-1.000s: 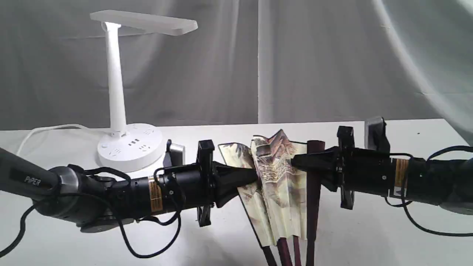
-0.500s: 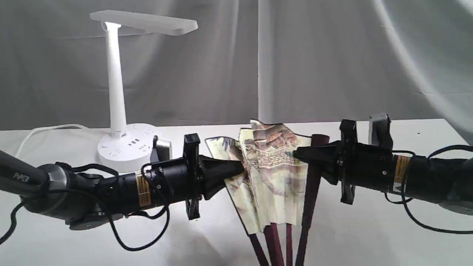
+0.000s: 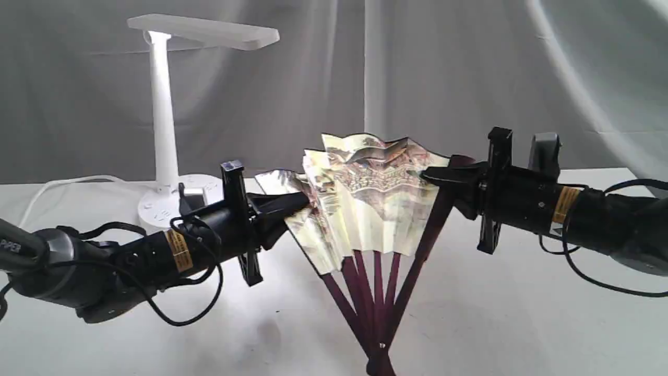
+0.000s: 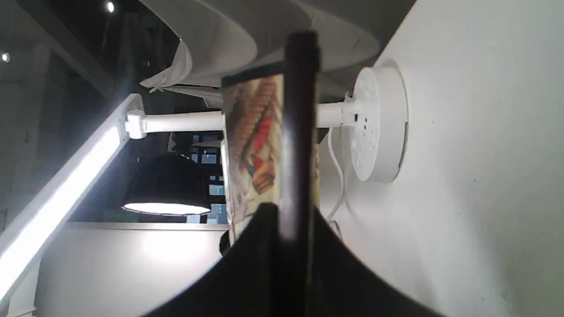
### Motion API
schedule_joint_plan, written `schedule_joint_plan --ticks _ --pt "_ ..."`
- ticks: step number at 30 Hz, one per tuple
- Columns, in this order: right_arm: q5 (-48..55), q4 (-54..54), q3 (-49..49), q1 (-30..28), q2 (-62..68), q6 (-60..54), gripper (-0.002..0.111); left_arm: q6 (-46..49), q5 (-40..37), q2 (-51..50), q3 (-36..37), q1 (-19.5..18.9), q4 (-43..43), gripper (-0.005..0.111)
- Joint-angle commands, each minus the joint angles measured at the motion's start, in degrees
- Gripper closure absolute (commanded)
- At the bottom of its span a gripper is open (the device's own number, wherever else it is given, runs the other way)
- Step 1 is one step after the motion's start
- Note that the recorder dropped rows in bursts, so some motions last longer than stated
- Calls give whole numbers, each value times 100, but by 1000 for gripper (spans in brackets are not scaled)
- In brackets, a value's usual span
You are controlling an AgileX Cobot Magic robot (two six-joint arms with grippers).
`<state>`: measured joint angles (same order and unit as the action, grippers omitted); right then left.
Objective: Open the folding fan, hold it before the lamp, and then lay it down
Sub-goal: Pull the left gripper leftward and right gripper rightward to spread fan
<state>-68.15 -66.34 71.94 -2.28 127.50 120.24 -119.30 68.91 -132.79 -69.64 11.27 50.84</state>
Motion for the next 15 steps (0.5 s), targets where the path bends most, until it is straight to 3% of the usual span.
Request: schedule_joint_plan --ticks 1,10,15 --pt "72 -125 89 -14 78 -67 108 -230 105 70 7 -224 -316 107" --pt "45 175 89 -472 682 -67 108 -326 105 70 18 -784 630 107" --pt "-104 488 89 -561 1010 -67 108 -326 105 70 218 -796 342 107"
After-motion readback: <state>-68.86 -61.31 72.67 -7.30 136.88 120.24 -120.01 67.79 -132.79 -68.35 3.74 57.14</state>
